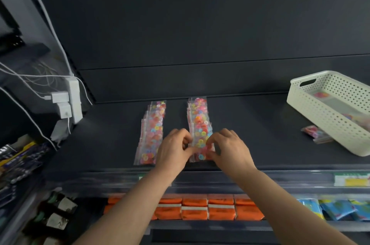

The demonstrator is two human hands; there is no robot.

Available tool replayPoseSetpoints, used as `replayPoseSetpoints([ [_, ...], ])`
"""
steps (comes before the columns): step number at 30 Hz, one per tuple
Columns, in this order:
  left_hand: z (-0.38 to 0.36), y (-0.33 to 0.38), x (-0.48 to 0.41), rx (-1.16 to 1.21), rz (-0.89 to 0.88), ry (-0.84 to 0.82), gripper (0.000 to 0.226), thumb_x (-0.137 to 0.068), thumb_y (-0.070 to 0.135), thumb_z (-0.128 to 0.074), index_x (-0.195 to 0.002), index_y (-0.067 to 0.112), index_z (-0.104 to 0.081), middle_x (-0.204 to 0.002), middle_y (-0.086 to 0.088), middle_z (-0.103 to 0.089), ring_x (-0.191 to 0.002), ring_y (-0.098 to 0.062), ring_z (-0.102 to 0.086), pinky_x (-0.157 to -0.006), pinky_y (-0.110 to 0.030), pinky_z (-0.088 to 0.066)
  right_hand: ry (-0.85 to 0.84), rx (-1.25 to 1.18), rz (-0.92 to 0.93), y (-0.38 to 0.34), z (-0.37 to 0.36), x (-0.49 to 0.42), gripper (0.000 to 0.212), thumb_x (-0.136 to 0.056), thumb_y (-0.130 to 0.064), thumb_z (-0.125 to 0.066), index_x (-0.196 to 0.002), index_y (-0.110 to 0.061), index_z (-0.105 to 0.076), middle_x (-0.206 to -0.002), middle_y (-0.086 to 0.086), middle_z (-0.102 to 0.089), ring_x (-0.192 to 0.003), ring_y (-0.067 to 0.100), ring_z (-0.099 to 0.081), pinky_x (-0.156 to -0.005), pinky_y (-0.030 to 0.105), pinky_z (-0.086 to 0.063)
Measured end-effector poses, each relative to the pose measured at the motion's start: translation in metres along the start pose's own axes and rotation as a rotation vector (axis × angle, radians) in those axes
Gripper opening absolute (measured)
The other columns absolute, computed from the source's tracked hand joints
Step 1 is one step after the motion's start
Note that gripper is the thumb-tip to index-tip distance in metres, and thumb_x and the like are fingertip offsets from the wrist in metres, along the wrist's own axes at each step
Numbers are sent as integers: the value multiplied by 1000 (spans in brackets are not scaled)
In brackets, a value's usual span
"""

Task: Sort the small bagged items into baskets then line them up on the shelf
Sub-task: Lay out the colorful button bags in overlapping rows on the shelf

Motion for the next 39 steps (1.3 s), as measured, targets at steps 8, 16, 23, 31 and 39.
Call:
replayPoseSetpoints([
  [8,-11,-3,-2,-101,-60,-150,23,-86,29,-71,-107,21,-65,-97,12,-51,-91,-7,-53,-74,-18,-41,-89,82,28,1,-9,-7,26,-92,-37,-56,-117,-31,-60,-117,-7,-52,-113,15,-46,-90,29,-40],
  [16,-14,-3,-15,-96,-24,-145,26,-84,32,-73,-107,22,-65,-103,7,-59,-95,-12,-59,-82,-32,-53,-68,59,25,1,-13,-20,24,-92,-32,-56,-115,-29,-62,-114,-6,-55,-111,17,-49,-86,29,-41],
  [23,-25,34,-27,42,-51,-80,8,-87,19,-69,-95,22,-66,-97,10,-65,-82,-6,-64,-78,-31,-56,-24,168,-86,50,14,-3,25,-95,-29,-48,-117,-32,-61,-121,-8,-57,-113,17,-49,-87,31,-40],
  [31,-90,125,-49,-51,-117,-234,11,-90,24,-65,-101,25,-65,-106,7,-64,-97,-14,-61,-80,-32,-51,14,342,-370,146,56,29,35,-95,-30,-46,-130,-25,-47,-139,1,-43,-130,24,-35,-97,36,-37],
  [39,-136,180,-66,-98,-108,-303,18,-96,26,-56,-112,23,-64,-114,4,-66,-105,-18,-60,-82,-32,-50,-4,81,-428,187,70,31,53,-90,-8,-44,-141,-19,-34,-139,5,-46,-120,26,-48,-94,35,-41],
])
Point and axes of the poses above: each hand's wrist, its own x-axis away from the middle knuckle, its own z-axis out of the back of the hand, y = z × x, the point moved 2 cm from there along -x, towards the middle knuckle
